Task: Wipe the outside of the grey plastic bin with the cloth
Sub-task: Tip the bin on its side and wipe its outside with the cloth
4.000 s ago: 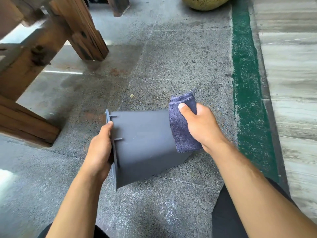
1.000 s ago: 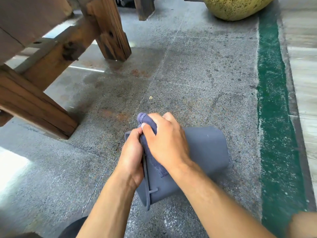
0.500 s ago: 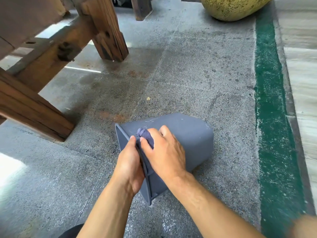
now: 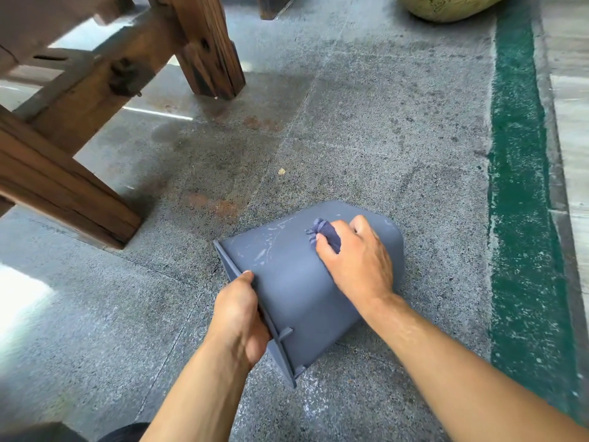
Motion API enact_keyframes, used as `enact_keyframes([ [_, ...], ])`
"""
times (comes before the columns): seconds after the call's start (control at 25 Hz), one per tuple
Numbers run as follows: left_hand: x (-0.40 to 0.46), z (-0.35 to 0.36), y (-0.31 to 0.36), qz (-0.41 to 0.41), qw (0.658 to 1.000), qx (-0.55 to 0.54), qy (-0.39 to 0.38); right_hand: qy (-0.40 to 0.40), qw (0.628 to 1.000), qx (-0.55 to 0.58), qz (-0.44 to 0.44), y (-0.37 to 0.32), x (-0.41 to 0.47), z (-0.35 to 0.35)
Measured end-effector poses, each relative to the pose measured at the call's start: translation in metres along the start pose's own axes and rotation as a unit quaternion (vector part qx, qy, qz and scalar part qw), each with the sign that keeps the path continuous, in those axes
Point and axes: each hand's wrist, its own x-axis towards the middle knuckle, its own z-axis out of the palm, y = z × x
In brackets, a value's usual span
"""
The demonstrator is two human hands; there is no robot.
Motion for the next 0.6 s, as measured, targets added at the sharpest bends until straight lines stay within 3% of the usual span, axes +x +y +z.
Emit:
enact_keyframes([
  [0.2, 0.008, -0.007, -0.003, -0.007, 1.0, 0.015, -0.018, 0.004, 1.0, -0.006, 0.019, 0.029, 0.023, -0.003],
  [0.4, 0.01, -0.011, -0.006, -0.001, 0.998, 0.064, -0.01, -0.006, 0.993, 0.026, 0.113, 0.082, 0.045, -0.007],
  [0.6, 0.007, -0.01, -0.01, 0.006, 0.997, 0.074, -0.014, 0.042, 0.982, 0.054, 0.173, 0.11, 0.043, -0.002],
])
